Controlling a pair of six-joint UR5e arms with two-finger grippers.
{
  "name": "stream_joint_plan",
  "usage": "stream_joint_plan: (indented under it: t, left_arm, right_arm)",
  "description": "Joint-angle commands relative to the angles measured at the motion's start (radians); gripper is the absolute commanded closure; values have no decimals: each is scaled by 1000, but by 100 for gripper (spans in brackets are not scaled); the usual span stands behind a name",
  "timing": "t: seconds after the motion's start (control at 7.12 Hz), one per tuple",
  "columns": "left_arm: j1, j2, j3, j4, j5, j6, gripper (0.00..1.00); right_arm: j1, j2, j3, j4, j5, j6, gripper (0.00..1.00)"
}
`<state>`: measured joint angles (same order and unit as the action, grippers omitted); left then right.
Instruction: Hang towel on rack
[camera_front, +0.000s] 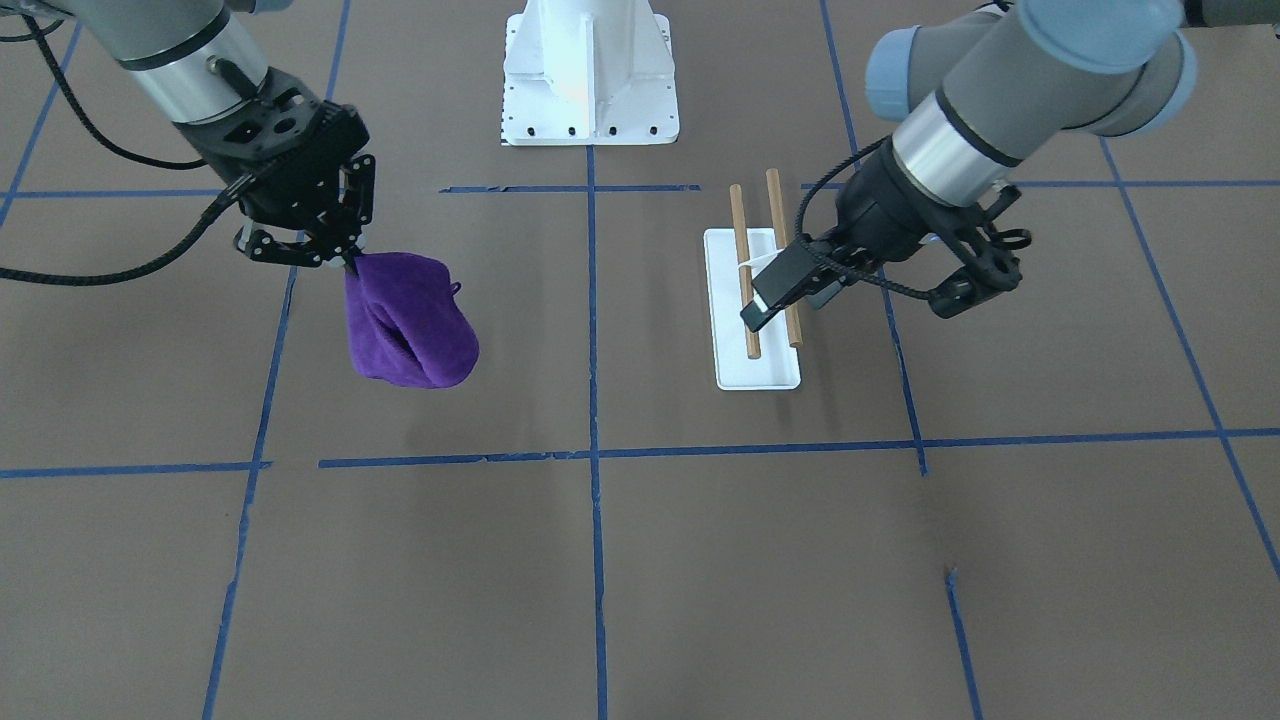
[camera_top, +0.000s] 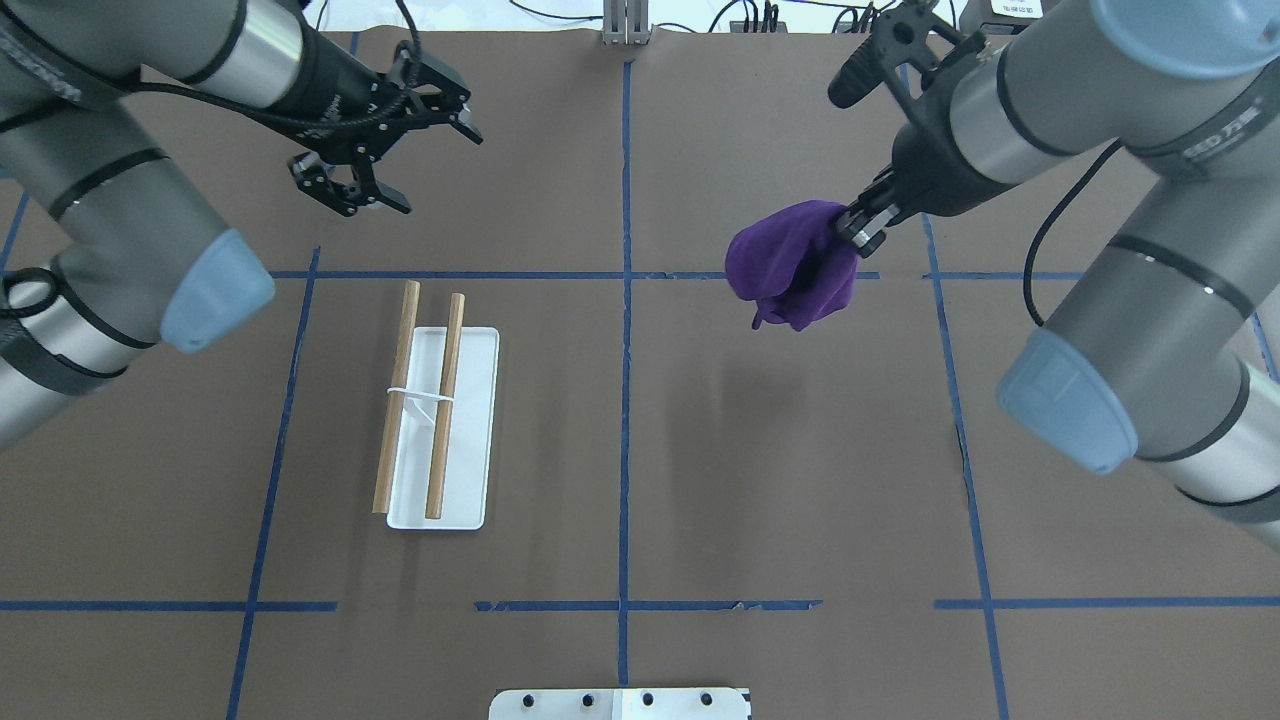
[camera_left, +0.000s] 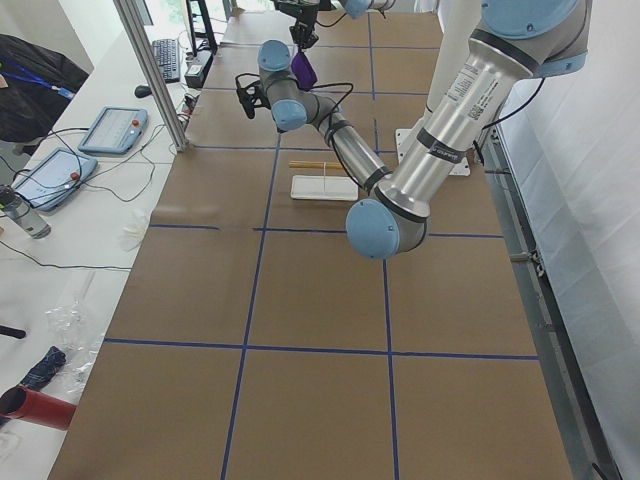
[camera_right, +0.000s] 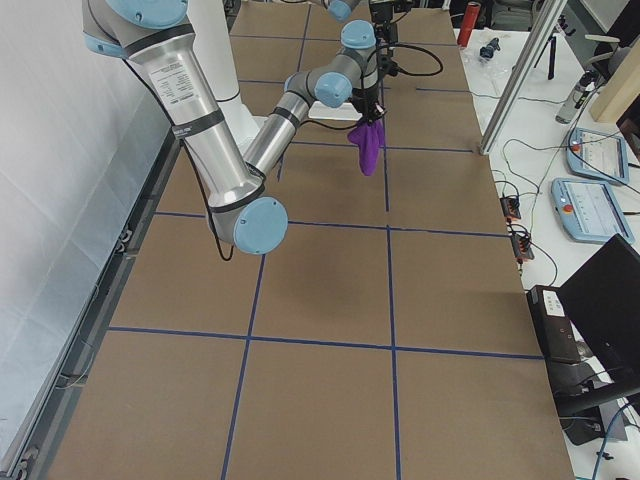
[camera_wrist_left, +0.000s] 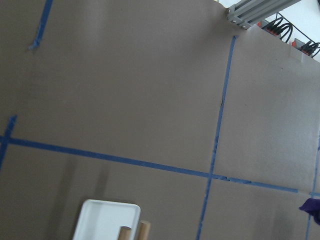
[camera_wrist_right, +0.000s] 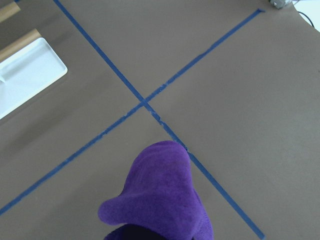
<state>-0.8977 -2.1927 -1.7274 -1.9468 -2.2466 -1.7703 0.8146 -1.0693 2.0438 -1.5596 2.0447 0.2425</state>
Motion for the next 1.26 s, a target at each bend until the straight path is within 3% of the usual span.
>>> stream_joint_plan:
  t: [0.0, 0.7, 1.12]
  left_arm:
    - [86, -47, 43, -6, 68, -138, 0]
    - [215, -96, 55, -7, 102, -233, 0]
    - [220, -134, 94, -9, 102, -261, 0]
  right_arm:
    - [-138, 49, 16, 82, -141, 84, 100]
    - [-158, 94, 16, 82, -159, 127, 100]
    - [-169, 92, 24, 82, -159, 126, 100]
